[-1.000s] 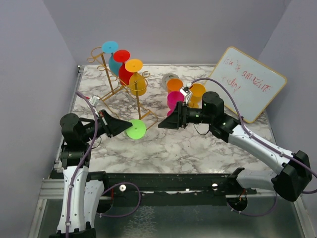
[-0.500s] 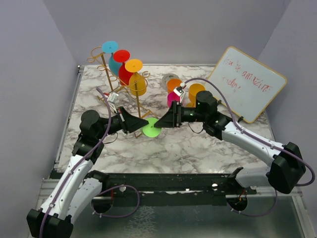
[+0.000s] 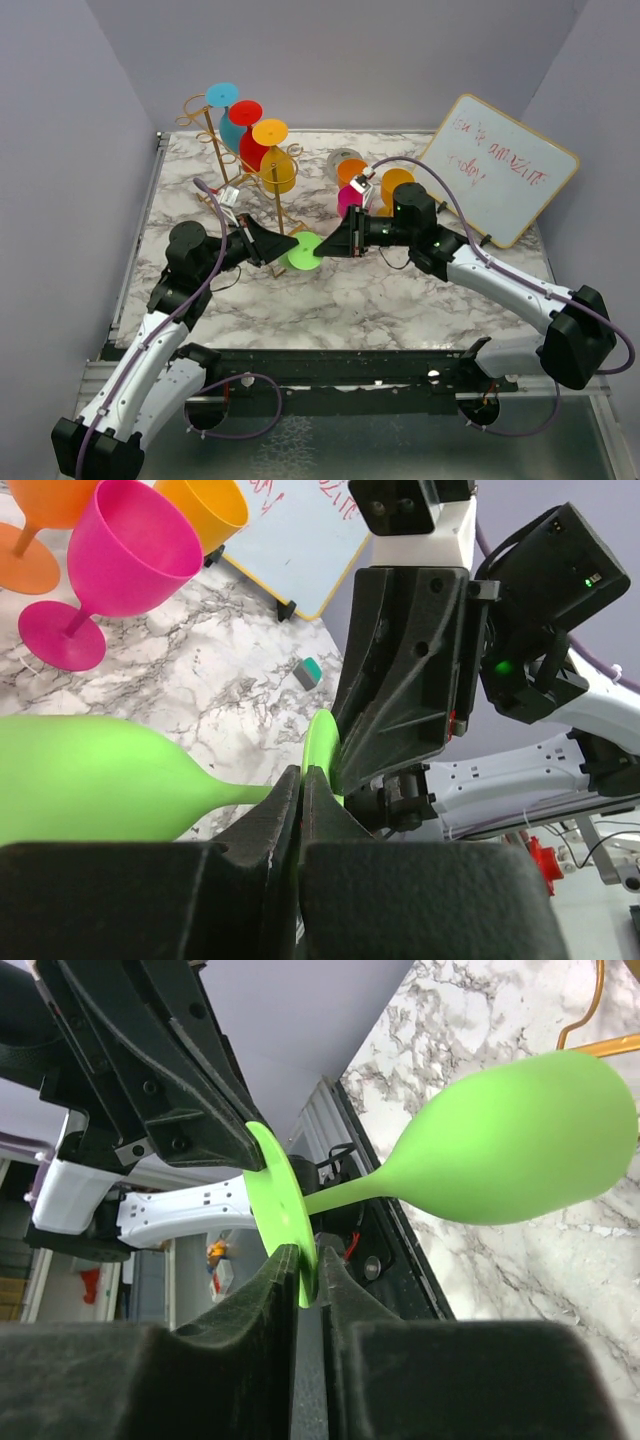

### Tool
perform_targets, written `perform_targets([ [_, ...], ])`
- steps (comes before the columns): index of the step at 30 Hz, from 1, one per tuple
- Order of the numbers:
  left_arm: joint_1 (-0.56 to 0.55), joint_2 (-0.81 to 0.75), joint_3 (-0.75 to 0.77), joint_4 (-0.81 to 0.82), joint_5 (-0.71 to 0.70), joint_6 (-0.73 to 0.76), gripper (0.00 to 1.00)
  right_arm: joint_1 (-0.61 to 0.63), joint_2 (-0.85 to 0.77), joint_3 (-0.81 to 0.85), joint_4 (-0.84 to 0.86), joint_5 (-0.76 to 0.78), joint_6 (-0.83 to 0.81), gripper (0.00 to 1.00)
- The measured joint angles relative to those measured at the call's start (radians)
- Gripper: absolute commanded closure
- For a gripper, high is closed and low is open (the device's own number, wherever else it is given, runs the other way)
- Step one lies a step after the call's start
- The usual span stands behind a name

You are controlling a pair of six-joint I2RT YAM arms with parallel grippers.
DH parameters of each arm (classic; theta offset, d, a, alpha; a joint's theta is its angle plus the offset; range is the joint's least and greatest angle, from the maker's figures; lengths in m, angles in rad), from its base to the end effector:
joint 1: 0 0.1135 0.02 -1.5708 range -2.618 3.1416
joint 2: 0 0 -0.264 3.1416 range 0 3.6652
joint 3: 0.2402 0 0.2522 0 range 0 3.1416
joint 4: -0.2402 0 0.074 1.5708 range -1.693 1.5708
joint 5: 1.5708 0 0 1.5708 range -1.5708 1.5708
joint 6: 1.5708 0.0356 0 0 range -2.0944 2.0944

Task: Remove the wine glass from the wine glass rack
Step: Place the wine glass at the center of the board.

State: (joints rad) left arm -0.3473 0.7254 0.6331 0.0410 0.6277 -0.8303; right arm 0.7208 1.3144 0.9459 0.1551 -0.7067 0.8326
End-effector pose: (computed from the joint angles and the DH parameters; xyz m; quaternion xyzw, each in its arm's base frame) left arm 0.1571 -0.0791 0.3205 0.0415 0.7204 -0.5500 0.4205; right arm 0.2116 0.2167 0.3152 -0.1761 0.7413 0.6050 0.2313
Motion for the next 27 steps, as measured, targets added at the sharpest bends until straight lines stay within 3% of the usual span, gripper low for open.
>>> perform_targets([
  [3,0.0,-0.008,0.01,-0.025,-0.011,0.014,1.0,0.0,0.0,0.002,-0.014,0.012,-0.018,0.99],
  [5,0.0,-0.019,0.011,-0.037,-0.02,0.024,1.0,0.0,-0.001,0.014,-0.022,0.014,-0.024,0.99],
  [9,0.0,-0.039,0.021,-0.032,-0.038,0.031,0.75,0.0,0.0,0.07,-0.065,0.014,-0.057,0.99],
  [12,0.0,-0.037,0.027,-0.037,-0.038,0.041,0.66,0.004,-0.002,0.105,-0.082,0.041,-0.077,0.99],
  [18,0.0,-0.009,0.027,-0.085,0.05,0.068,0.64,0.004,-0.012,0.108,-0.099,0.071,-0.085,0.99],
  [27,0.0,0.004,0.036,-0.092,0.116,0.116,0.64,0.004,0.015,0.11,-0.097,-0.009,-0.089,0.99],
])
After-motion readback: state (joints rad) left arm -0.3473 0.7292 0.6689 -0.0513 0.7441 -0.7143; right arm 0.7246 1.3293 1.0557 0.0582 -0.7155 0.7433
